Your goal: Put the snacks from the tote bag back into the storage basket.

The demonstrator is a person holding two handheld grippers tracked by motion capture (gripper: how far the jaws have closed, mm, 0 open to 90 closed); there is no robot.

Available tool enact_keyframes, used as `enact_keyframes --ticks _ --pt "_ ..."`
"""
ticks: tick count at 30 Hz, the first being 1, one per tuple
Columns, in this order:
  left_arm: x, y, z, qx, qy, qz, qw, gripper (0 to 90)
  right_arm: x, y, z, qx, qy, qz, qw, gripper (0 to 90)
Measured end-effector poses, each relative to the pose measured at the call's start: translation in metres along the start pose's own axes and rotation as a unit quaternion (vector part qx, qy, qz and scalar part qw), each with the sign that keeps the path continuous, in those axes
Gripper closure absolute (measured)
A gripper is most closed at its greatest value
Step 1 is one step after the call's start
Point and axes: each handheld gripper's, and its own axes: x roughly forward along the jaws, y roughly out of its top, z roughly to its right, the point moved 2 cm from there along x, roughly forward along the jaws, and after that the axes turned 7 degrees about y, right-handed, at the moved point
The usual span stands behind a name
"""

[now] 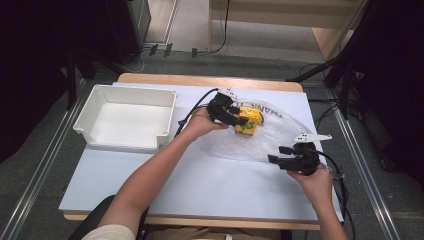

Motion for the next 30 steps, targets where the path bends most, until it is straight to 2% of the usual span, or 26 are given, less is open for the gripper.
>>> enact_keyframes --ticks 2,9,13,18,24,30 --pt "0.004 0.000 0.001 0.007 0.001 0.000 1.0000 36.2 0.000 0.000 0.000 0.001 0.000 0.001 1.0000 37.8" --pt "0.016 0.000 0.005 0.002 -0.001 0.006 1.0000 31.7 0.000 0.000 0.000 0.002 0.001 0.000 1.0000 37.7" --pt "0.021 -0.001 0.006 -0.004 -0.003 0.001 1.0000 30.6 0.001 -0.001 0.000 0.002 0.001 -0.003 1.0000 37.8" --pt "0.027 -0.003 0.009 -0.001 0.008 -0.011 0.9999 28.5 0.003 0.000 0.001 0.002 0.001 -0.006 1.0000 38.1" --pt "0.028 -0.005 0.010 -0.024 -0.001 -0.021 0.9995 34.1 0.003 0.000 0.002 0.004 0.001 -0.007 1.0000 38.2" --pt "0.030 -0.007 0.012 -0.010 0.003 -0.031 0.9995 40.9 0.003 0.000 0.002 0.003 0.001 -0.006 1.0000 38.2"
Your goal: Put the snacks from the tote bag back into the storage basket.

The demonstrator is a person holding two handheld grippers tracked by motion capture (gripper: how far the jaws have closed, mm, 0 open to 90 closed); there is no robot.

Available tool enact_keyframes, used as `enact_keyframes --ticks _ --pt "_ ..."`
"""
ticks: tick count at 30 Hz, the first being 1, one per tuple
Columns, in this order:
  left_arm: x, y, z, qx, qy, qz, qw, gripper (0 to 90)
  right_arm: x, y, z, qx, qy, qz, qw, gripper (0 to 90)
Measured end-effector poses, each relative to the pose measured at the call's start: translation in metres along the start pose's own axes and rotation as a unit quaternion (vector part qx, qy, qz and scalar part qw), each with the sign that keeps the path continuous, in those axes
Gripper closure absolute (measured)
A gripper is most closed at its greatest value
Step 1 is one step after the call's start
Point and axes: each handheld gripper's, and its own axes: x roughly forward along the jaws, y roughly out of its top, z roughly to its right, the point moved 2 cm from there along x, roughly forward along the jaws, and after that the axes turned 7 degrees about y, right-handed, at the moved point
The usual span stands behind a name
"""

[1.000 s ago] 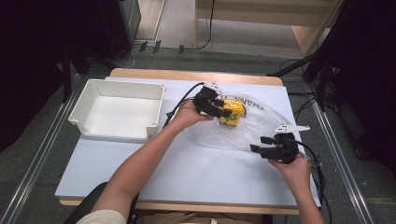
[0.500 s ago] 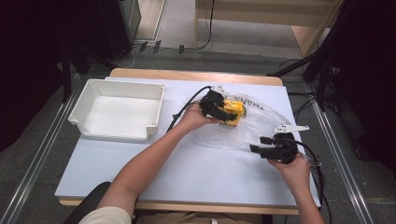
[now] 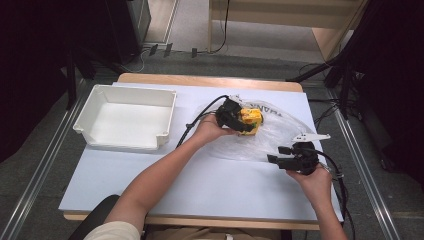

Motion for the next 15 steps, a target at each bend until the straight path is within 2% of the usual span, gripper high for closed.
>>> enact_keyframes --ticks 5,9,15 --pt "-0.0012 0.0009 0.0035 0.021 0.018 -0.008 0.9996 45.9 0.0009 -0.0001 0.0002 -0.001 0.001 -0.002 1.0000 38.4" --pt "-0.0027 0.0025 0.0060 0.018 0.033 -0.008 0.9993 48.4 0.0010 0.0001 0.0008 -0.002 0.002 -0.002 1.0000 38.4" --pt "-0.0057 0.0028 0.0046 0.003 0.033 -0.008 0.9994 51.2 0.0012 0.0006 0.0014 0.001 0.001 0.000 1.0000 38.5"
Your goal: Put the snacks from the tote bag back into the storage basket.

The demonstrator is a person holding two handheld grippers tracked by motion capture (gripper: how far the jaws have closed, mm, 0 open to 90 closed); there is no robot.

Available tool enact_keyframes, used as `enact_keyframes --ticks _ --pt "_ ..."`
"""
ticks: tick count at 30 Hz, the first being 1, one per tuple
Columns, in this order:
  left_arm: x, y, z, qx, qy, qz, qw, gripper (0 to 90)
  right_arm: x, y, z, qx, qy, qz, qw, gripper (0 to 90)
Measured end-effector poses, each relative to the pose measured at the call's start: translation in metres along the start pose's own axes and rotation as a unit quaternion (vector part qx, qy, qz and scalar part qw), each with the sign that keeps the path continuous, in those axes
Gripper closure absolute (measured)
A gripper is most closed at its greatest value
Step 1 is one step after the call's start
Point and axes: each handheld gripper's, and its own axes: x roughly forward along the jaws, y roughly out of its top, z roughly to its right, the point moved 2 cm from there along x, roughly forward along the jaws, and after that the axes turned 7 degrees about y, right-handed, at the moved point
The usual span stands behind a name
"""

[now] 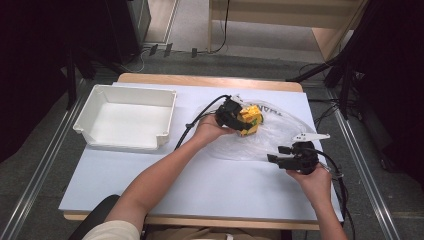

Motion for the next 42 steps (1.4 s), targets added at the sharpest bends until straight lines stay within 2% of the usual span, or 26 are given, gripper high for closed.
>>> enact_keyframes --ticks 3,6,8,11,13,19,30,34,42 --pt "-0.001 0.001 0.001 0.006 0.002 -0.003 1.0000 51.5 0.000 0.000 0.000 0.000 0.000 -0.001 1.0000 38.6" --pt "-0.003 0.003 0.003 0.000 -0.004 0.002 1.0000 51.7 0.001 0.000 0.000 0.000 0.001 -0.001 1.0000 38.7" --pt "-0.006 0.006 0.005 0.004 -0.003 0.004 1.0000 51.7 0.001 0.000 0.001 0.001 0.000 -0.001 1.0000 38.7" --pt "-0.013 0.012 0.008 -0.006 -0.012 0.007 0.9999 51.7 0.000 0.000 0.000 0.000 0.000 0.002 1.0000 38.7" --pt "-0.018 0.015 0.010 0.002 -0.011 0.011 0.9999 51.7 0.000 0.000 0.000 0.000 0.001 0.001 1.0000 38.7" --pt "-0.029 0.021 0.012 0.000 -0.018 0.011 0.9998 51.7 0.000 0.001 -0.001 0.002 0.004 0.003 1.0000 38.7" --pt "-0.041 0.021 0.010 -0.010 -0.025 -0.004 0.9996 51.6 0.002 0.002 -0.001 0.000 0.009 0.006 0.9999 39.0" --pt "-0.047 0.020 0.009 -0.005 -0.023 -0.008 0.9997 51.6 0.004 0.004 -0.002 -0.004 0.011 0.007 0.9999 39.0" --pt "-0.057 0.011 0.008 -0.013 -0.018 -0.011 0.9997 51.6 0.007 0.007 -0.004 -0.009 0.014 0.003 0.9999 39.1"
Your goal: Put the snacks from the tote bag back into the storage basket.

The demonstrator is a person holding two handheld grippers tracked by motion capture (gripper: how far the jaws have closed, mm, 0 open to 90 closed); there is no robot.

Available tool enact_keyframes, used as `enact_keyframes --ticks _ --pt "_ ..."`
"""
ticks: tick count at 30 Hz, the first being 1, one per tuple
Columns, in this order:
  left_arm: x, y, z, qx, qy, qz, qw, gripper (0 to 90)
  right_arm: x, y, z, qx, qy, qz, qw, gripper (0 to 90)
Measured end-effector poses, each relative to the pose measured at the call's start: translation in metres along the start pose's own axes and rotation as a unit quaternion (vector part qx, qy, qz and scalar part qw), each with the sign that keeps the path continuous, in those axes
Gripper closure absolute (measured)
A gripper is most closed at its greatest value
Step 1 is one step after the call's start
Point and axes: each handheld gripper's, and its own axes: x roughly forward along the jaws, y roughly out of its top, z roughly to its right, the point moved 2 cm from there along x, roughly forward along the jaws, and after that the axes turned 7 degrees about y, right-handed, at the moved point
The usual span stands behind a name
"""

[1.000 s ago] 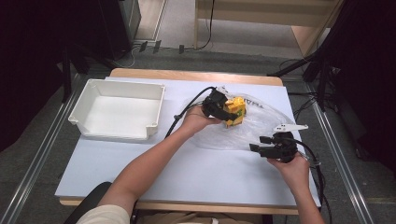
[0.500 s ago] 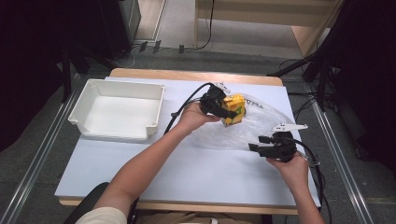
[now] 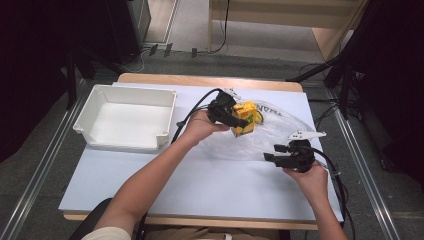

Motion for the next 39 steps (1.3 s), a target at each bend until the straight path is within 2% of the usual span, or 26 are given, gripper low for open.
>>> enact_keyframes --ticks 30,39 --pt "-0.034 -0.021 -0.009 -0.012 0.013 -0.002 0.9998 51.7 0.008 0.005 -0.003 -0.012 0.007 -0.008 0.9999 39.0" --pt "-0.045 -0.027 -0.017 -0.025 0.013 -0.002 0.9996 51.6 0.010 0.007 -0.003 -0.014 0.011 -0.009 0.9998 39.1"
